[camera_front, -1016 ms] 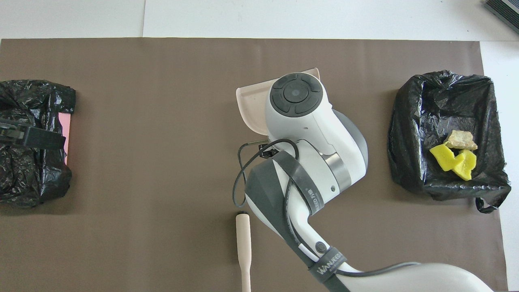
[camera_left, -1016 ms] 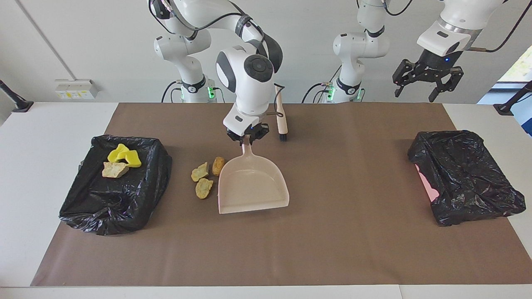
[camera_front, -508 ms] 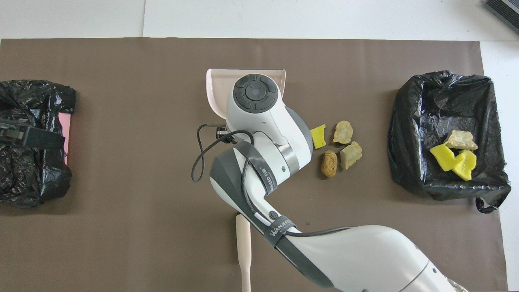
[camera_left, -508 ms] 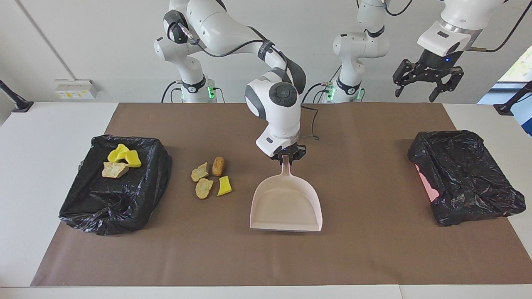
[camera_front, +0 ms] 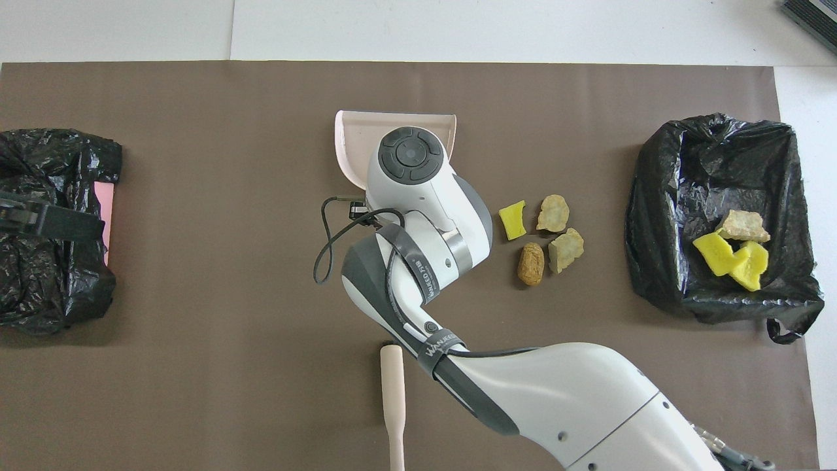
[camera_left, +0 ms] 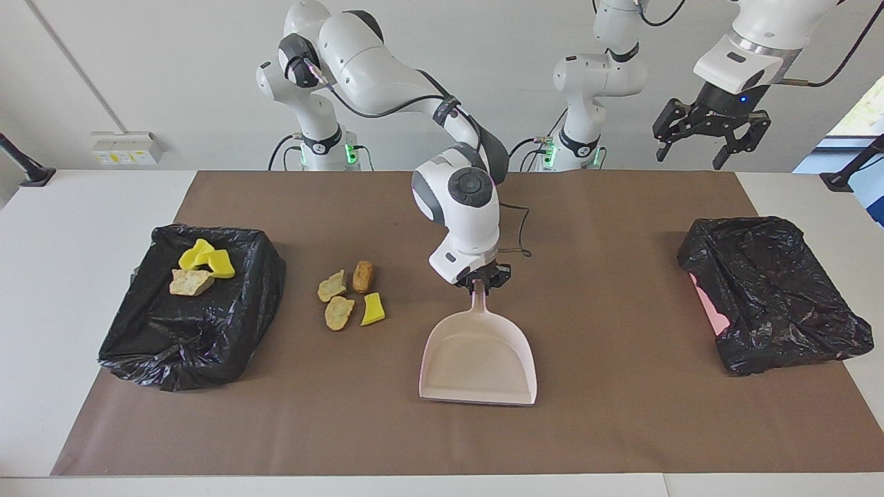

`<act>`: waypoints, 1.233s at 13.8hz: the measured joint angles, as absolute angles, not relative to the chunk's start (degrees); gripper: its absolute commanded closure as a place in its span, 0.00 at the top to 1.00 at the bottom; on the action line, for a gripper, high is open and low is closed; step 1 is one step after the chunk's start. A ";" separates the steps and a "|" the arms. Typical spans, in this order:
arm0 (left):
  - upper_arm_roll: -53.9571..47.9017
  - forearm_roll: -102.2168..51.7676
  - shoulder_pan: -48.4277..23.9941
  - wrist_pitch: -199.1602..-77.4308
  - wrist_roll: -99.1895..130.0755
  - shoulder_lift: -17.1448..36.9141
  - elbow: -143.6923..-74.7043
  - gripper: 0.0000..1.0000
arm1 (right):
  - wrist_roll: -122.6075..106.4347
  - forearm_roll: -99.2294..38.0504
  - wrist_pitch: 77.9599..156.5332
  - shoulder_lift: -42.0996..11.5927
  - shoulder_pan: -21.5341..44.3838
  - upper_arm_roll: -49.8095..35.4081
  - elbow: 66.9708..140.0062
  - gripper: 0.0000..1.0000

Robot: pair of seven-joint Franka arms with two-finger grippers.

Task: Sweep and dump trash in bin
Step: 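Set the dustpan down mid-table and release it with the right gripper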

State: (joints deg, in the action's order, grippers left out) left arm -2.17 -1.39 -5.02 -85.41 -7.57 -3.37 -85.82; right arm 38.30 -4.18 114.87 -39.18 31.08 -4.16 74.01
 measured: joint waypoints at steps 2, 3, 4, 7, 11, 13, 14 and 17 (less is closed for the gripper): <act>-2.17 -1.39 -5.02 -85.41 -7.57 -3.37 -85.82 1.00 | 38.30 -4.18 114.89 -39.21 31.09 -4.16 74.56 0.69; -2.17 -1.39 -5.02 -85.41 -7.57 -3.37 -85.82 1.00 | 38.29 -4.18 114.89 -39.21 31.12 -4.16 74.64 0.81; -2.17 -1.39 -5.02 -85.41 -7.57 -3.37 -85.82 1.00 | 38.14 -4.18 114.89 -39.18 31.16 -4.19 74.71 1.00; -2.23 -1.41 -5.02 -85.49 -7.57 -3.37 -85.82 1.00 | 36.16 -4.18 114.70 -37.85 31.21 -4.23 75.64 1.00; -2.18 -1.41 -4.97 -85.45 -7.13 -3.37 -85.82 1.00 | 35.22 -4.19 114.10 -31.16 31.22 -4.28 82.56 1.00; -2.01 -1.36 -4.89 -85.35 -6.92 -3.31 -85.82 1.00 | 35.22 -4.19 113.75 -26.65 31.43 -4.55 87.61 1.00; -1.79 -1.21 -4.88 -85.21 -6.86 -3.20 -85.82 1.00 | 35.22 -4.28 113.35 -23.86 31.70 -4.72 90.40 1.00; -0.99 -0.61 -4.81 -85.11 -6.86 -2.91 -85.82 1.00 | 35.03 -8.65 109.03 -14.36 32.25 -5.99 98.85 1.00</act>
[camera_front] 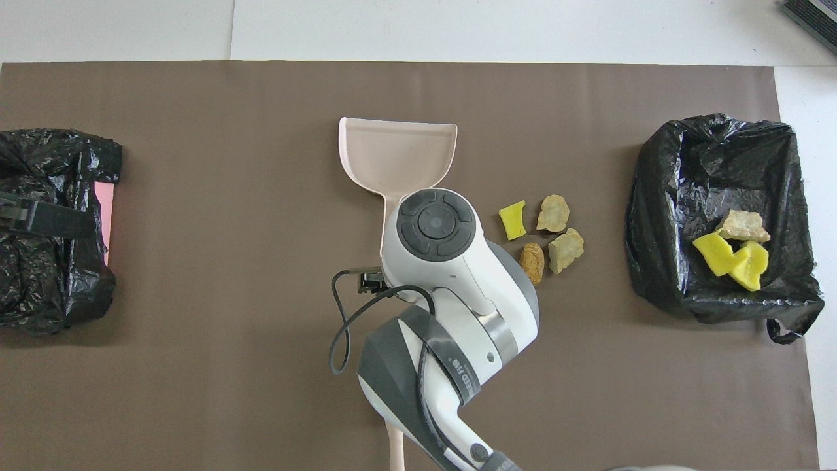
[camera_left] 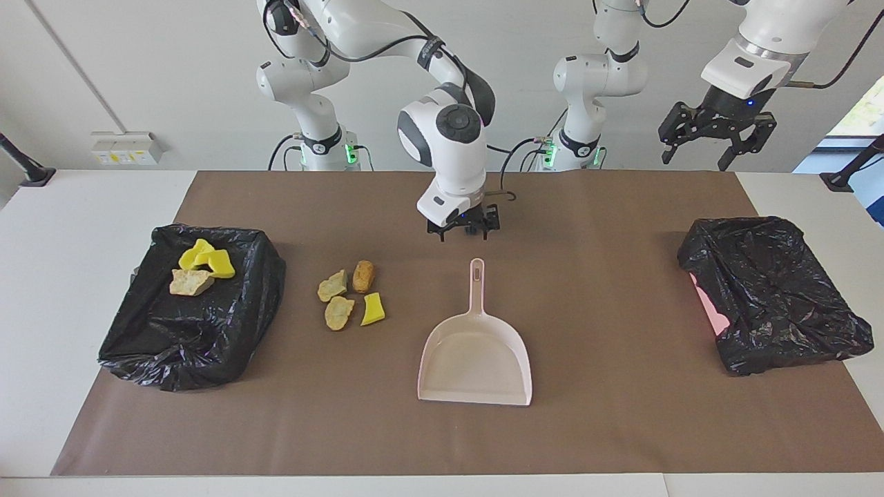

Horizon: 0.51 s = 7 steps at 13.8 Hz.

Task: Sweep and dump trash in bin
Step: 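Set the dustpan down mid-table and release it with the right gripper, then grasp the dustpan with the left gripper while the right gripper grasps the brush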

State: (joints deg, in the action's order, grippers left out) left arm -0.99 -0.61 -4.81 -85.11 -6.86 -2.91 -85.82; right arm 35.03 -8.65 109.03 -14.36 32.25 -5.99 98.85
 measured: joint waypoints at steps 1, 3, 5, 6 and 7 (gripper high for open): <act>-0.97 -0.39 -4.81 -85.02 -6.78 -2.92 -85.82 1.00 | 34.95 -10.55 108.11 -11.58 32.91 -6.39 101.90 1.00; -1.14 -0.31 -4.83 -84.60 -6.23 -2.92 -85.82 1.00 | 34.87 -14.39 109.41 -6.41 36.17 -6.63 109.99 1.00; -1.76 -0.31 -4.93 -84.57 -5.80 -2.92 -85.83 1.00 | 34.87 -15.90 113.17 -2.17 39.87 -6.81 118.28 1.00; -2.18 -0.32 -5.00 -84.84 -5.73 -2.91 -85.84 1.00 | 34.87 -16.77 115.01 -0.63 42.07 -6.84 121.89 1.00; -2.64 -0.34 -5.37 -85.74 -5.71 -2.74 -85.88 1.00 | 35.19 -17.15 117.04 0.25 44.71 -6.87 124.97 1.00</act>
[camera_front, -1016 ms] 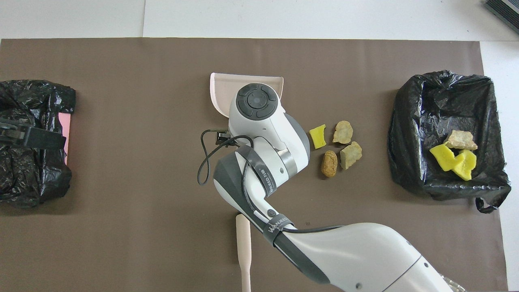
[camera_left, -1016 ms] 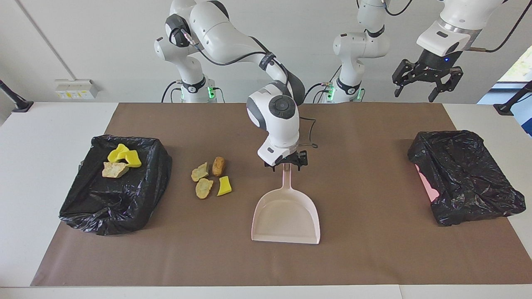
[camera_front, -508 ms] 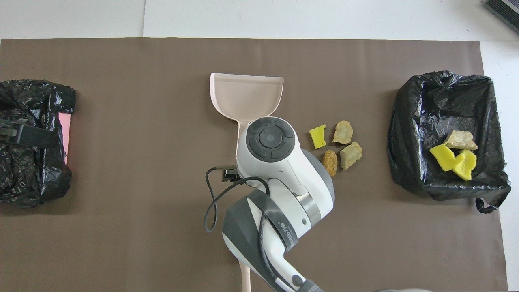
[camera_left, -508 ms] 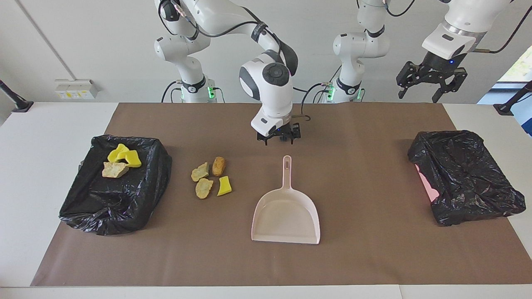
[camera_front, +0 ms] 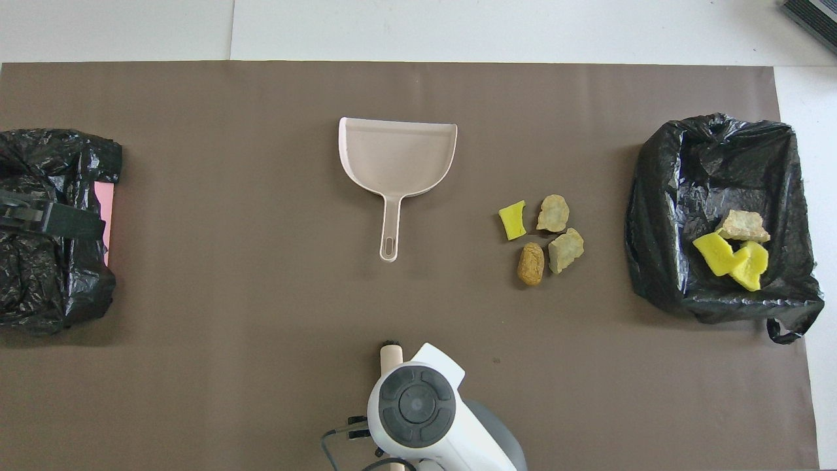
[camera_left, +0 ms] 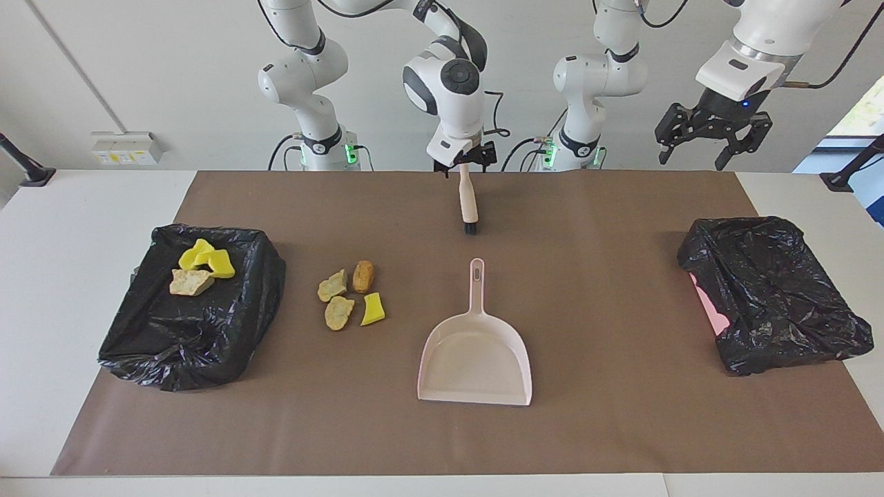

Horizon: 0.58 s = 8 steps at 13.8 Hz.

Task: Sweep and dump trash in bin
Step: 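Grasp the dustpan with the left gripper while the right gripper grasps the brush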

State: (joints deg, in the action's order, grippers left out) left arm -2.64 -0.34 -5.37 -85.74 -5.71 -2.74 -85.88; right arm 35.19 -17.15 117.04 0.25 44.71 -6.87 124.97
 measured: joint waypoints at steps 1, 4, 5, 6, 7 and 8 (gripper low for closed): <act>-2.94 -0.34 -6.68 -86.90 -5.71 -2.29 -85.96 1.00 | 35.63 -17.20 118.95 0.60 46.86 -6.92 127.52 1.00; -3.34 -0.26 -14.00 -93.81 -1.93 2.29 -86.31 1.00 | 35.79 -18.75 122.95 0.92 49.97 -6.93 133.21 1.00; -3.43 -0.24 -15.96 -96.91 -0.22 4.53 -86.38 1.00 | 35.79 -19.89 124.27 0.98 50.69 -6.94 134.59 1.00; -3.47 -0.21 -17.48 -99.67 1.08 6.77 -86.43 1.00 | 35.79 -20.35 124.86 1.09 51.11 -6.94 135.45 1.00; -3.48 -0.10 -18.67 -102.13 2.16 9.03 -86.47 1.00 | 35.79 -20.54 124.90 1.25 51.28 -6.94 135.85 1.00; -3.48 0.37 -19.86 -104.21 3.36 11.15 -86.51 1.00 | 35.79 -20.64 124.90 1.47 51.35 -6.94 135.99 0.92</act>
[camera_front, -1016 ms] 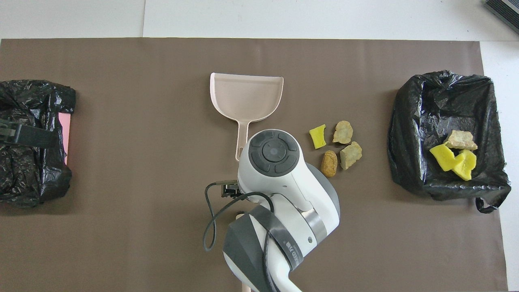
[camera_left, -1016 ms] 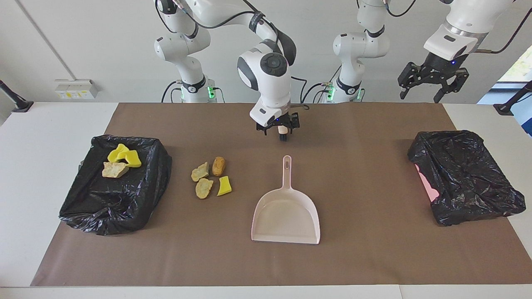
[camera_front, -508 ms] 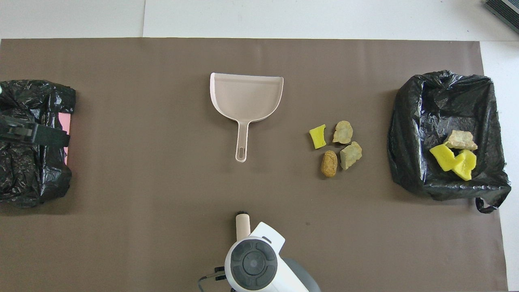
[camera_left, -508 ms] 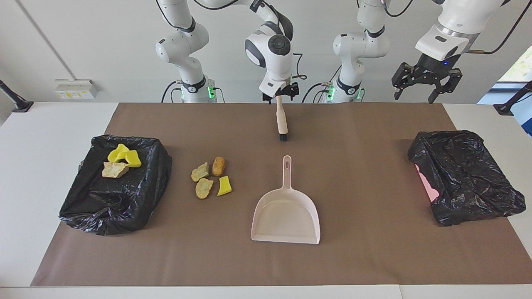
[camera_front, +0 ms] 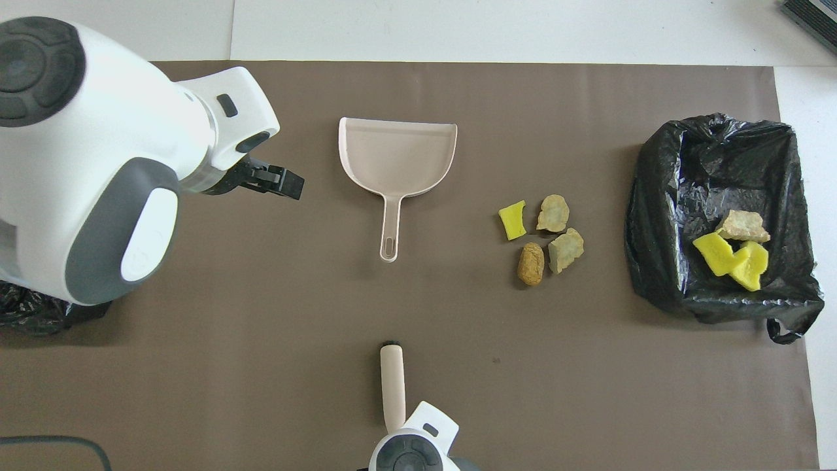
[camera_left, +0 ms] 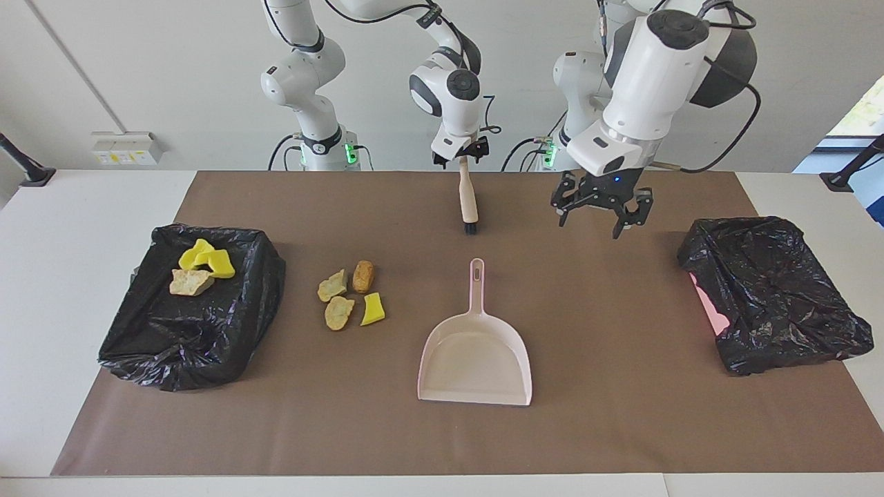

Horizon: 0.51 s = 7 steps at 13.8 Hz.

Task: Sweep and dump trash in bin
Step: 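Grasp the dustpan with the left gripper while the right gripper grasps the brush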

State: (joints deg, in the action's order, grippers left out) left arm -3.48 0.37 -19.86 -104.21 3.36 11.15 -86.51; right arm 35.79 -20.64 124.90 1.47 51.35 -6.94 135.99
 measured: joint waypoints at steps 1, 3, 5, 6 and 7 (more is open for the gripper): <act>-3.48 1.46 -21.44 -106.11 5.38 13.41 -86.55 1.00 | 35.79 -20.67 124.90 1.77 51.44 -6.94 136.08 0.62; -3.52 3.64 -25.32 -110.81 11.57 18.09 -86.55 1.00 | 35.79 -20.69 124.90 2.21 51.69 -6.94 136.22 0.18; -3.55 4.30 -28.37 -115.56 16.37 21.97 -86.51 1.00 | 35.77 -20.70 124.90 2.44 51.77 -6.94 136.39 0.06; -3.55 4.32 -29.35 -117.14 18.15 23.32 -86.52 1.00 | 35.77 -20.70 124.90 2.45 51.77 -6.93 136.45 0.00; -3.55 4.36 -29.90 -119.12 19.90 24.26 -86.59 1.00 | 35.76 -20.70 124.90 2.45 51.77 -6.91 136.51 0.00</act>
